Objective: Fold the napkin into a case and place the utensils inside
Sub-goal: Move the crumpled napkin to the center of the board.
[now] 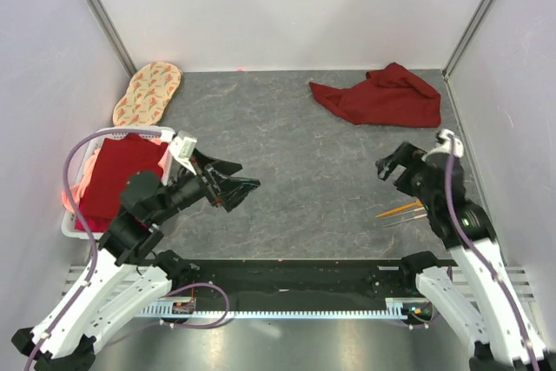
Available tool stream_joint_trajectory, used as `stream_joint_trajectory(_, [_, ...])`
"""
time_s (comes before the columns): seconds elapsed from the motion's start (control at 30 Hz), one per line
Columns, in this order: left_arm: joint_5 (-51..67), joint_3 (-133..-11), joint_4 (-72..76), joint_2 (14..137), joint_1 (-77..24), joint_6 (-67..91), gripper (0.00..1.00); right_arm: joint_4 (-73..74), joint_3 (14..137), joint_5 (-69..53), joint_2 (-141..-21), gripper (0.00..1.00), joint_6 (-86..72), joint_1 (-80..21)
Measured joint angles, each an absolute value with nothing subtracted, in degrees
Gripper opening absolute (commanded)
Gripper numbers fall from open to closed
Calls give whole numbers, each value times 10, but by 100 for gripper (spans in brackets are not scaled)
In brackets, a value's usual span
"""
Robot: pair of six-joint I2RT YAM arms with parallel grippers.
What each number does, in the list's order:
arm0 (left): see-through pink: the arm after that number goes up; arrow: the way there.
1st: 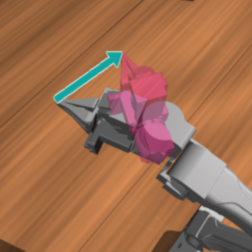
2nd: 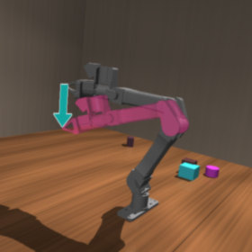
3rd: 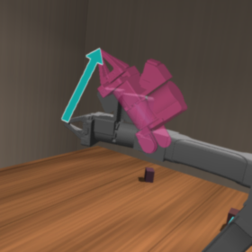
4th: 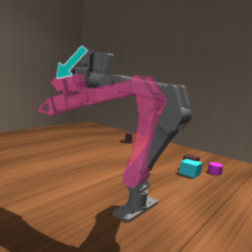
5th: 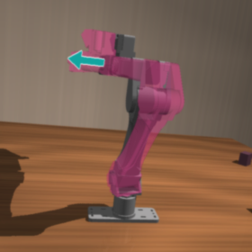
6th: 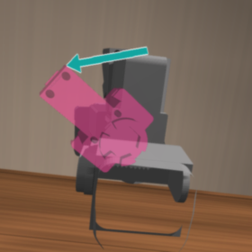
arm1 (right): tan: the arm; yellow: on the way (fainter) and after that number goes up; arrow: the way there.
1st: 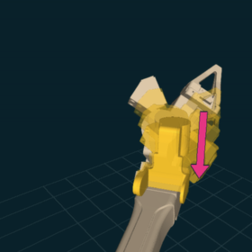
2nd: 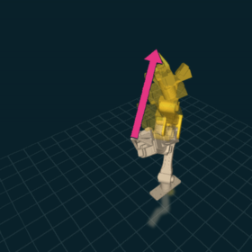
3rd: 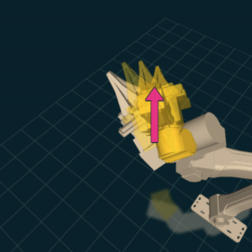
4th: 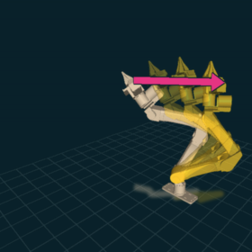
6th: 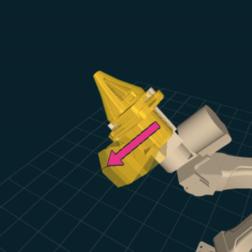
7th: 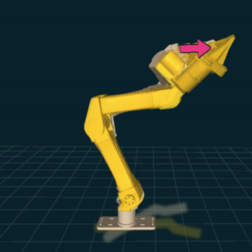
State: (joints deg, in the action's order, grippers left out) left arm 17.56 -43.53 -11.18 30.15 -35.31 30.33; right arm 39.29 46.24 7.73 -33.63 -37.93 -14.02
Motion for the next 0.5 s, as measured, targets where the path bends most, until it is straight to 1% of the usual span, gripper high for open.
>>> stream_joint_trajectory(0.1, [199, -434, -117, 333, -353, 303, 96, 381, 462, 85, -432, 98, -361, -140])
stream_joint_trajectory(0.23, [232, -434, -124, 379, -353, 305, 93, 310, 481, 89, -580, 98, -327, -140])
stream_joint_trajectory(0.27, [238, -434, -127, 390, -353, 309, 90, 295, 493, 90, -618, 98, -319, -140])
stream_joint_trajectory(0.33, [248, -434, -131, 414, -353, 318, 86, 269, 535, 89, -696, 98, -302, -140])
stream_joint_trajectory(0.37, [256, -434, -133, 426, -353, 322, 86, 256, 578, 90, -755, 98, -291, -140])
stream_joint_trajectory(0.5, [274, -427, -127, 472, -353, 342, 85, 213, 700, 83, -900, 98, -254, -140])
